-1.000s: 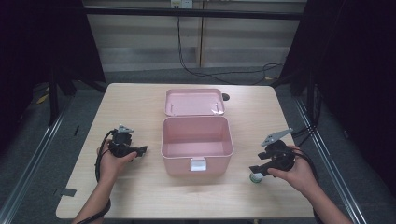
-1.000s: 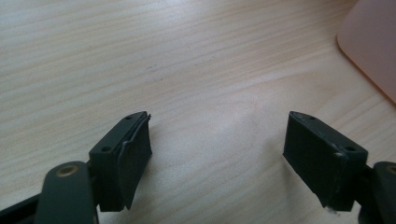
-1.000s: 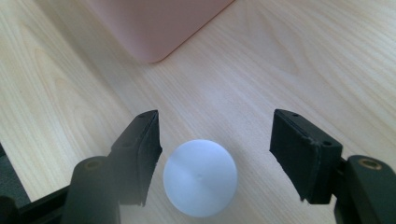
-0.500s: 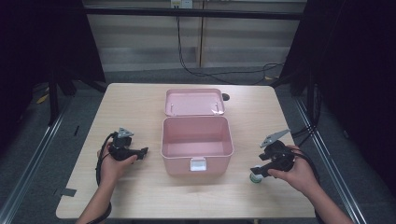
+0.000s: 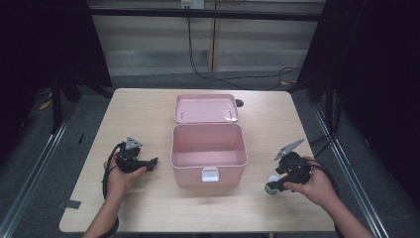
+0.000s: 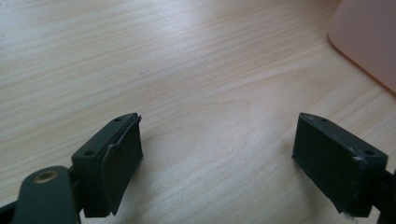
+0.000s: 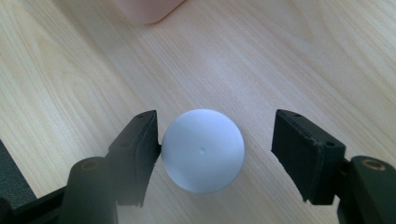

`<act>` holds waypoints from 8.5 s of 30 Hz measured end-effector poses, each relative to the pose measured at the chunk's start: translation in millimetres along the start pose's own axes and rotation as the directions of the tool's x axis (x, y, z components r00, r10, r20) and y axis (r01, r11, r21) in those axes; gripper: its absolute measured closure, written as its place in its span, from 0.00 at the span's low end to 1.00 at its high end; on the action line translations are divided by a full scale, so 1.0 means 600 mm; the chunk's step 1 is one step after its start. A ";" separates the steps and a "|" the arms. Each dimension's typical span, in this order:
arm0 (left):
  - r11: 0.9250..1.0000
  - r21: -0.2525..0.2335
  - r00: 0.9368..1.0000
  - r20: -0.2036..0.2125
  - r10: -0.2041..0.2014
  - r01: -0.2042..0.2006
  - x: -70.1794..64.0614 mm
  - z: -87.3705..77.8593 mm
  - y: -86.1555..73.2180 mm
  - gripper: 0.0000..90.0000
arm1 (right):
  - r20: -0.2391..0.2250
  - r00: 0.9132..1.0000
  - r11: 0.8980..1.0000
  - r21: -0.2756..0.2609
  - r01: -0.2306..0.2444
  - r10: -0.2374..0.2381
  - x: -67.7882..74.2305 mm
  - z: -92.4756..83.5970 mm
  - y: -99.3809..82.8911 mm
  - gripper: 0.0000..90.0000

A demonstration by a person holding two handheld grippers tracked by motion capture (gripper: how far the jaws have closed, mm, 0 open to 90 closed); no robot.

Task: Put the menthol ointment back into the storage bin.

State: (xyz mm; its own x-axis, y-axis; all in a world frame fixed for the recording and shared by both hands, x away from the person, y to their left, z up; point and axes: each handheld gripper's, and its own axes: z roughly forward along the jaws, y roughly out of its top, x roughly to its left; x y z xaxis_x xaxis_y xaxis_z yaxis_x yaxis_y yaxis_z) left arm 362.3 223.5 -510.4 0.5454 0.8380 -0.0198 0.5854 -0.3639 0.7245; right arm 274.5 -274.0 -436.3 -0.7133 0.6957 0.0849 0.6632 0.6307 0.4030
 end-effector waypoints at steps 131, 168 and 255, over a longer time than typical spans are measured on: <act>1.000 0.004 1.000 -0.001 -0.001 0.001 -0.001 0.000 0.000 0.16 | 0.022 0.999 0.994 0.098 -0.051 0.050 0.007 -0.154 0.266 0.56; 1.000 0.005 1.000 -0.004 0.008 -0.008 -0.001 0.000 0.000 0.15 | -0.014 0.999 0.991 0.129 -0.032 0.034 0.043 -0.050 0.365 0.56; 1.000 0.004 1.000 -0.004 0.008 -0.008 -0.001 0.001 0.000 0.15 | 0.020 0.988 0.974 0.168 -0.151 0.150 0.044 0.110 0.376 0.56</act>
State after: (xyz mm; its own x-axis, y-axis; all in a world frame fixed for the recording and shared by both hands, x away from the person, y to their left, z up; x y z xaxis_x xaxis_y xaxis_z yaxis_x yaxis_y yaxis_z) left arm 362.4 222.9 -510.4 0.5478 0.8365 -0.0116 0.5834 -0.3721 0.7219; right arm 420.4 -90.4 -403.3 -0.6010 0.7893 0.1259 0.7920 0.5670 0.2265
